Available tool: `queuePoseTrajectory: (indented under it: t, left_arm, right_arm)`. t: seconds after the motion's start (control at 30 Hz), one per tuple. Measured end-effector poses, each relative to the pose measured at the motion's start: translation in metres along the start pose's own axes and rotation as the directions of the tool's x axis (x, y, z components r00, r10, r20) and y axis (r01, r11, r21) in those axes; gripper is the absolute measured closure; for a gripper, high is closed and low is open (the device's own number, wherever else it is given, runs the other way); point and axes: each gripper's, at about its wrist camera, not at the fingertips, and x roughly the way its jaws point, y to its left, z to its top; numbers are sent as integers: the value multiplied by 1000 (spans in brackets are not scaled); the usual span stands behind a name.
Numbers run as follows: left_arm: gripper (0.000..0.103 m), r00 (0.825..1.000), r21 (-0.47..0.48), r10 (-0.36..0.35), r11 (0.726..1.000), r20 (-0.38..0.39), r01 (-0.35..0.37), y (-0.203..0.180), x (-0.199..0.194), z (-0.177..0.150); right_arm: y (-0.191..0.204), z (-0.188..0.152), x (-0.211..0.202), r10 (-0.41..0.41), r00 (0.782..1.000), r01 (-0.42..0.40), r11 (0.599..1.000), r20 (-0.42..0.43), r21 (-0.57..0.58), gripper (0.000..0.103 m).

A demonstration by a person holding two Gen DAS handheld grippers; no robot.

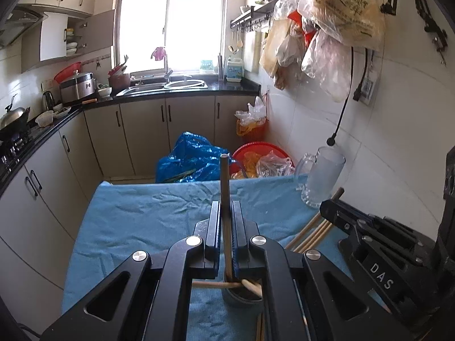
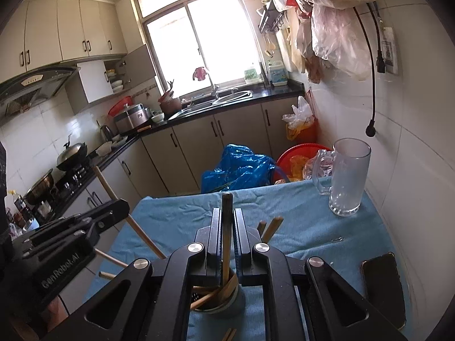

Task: Organize utensils
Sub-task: 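Lower the chopsticks into the black cup and open both tools to release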

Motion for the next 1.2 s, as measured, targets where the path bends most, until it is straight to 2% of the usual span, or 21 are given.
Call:
queuePoseTrajectory:
  t: [0.3,1.2]
  left_arm:
    - [97,997,6,11,1000,-71,-11,-1,14,-20]
    - [96,996,-6,48,999,-69,-49,4,12,-26]
  right_arm:
    - [1,-9,-2,4,1000,-4,1000,-14,-15,95]
    - [-2,-8,-1,7,1000,-7,1000,-18,-9,94]
